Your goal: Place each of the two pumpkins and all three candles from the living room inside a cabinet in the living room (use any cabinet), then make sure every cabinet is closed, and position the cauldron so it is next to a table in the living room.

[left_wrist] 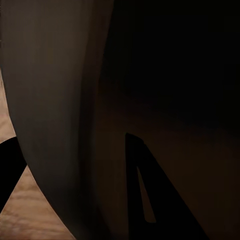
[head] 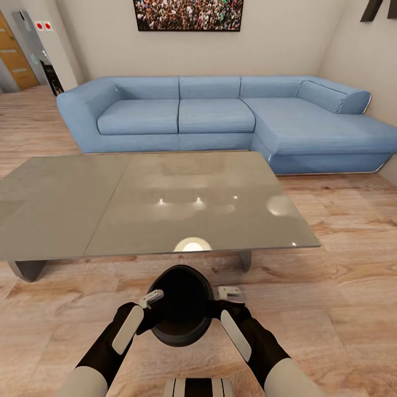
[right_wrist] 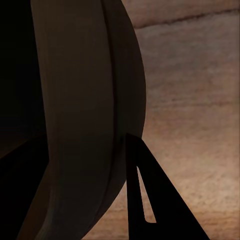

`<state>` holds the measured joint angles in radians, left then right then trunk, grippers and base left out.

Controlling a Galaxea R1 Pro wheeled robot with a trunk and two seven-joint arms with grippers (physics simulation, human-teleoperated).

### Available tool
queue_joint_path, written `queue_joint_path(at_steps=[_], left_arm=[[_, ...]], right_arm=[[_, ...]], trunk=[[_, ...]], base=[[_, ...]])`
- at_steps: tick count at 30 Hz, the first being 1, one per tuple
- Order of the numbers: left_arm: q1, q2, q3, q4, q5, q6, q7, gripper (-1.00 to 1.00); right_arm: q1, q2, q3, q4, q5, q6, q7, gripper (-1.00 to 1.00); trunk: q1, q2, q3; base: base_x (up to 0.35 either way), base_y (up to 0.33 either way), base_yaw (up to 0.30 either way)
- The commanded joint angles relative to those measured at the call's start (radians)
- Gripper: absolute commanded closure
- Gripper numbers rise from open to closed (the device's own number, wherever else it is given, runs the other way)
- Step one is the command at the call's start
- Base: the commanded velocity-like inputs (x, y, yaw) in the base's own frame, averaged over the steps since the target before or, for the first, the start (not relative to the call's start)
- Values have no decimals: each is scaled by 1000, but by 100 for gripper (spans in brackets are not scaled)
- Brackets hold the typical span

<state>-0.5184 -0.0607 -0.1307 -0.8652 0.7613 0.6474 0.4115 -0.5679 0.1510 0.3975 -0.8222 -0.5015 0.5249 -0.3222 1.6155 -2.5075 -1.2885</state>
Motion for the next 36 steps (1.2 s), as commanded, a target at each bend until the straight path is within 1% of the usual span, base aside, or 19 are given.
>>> queue_joint_path(at_steps=[1, 11, 32, 36], left_arm=[[0, 30, -10, -1, -11, 34, 15, 100], [0, 29, -10, -1, -11, 34, 15, 100], [0, 28, -10, -1, -11, 34, 15, 100], [0, 30, -10, -1, -11, 34, 15, 100]], right_arm=[[-2, -1, 10, -55, -41, -5, 23, 100], [-2, -2, 11, -57, -42, -5, 23, 100], [-2, -1, 11, -57, -42, -5, 23, 100], [-2, -2, 11, -57, -42, -5, 23, 100]], trunk=[[0, 0, -1], [0, 0, -1], [9, -5, -82], [9, -5, -82]], base=[[12, 0, 0], [1, 0, 0], [0, 0, 0], [0, 0, 0]])
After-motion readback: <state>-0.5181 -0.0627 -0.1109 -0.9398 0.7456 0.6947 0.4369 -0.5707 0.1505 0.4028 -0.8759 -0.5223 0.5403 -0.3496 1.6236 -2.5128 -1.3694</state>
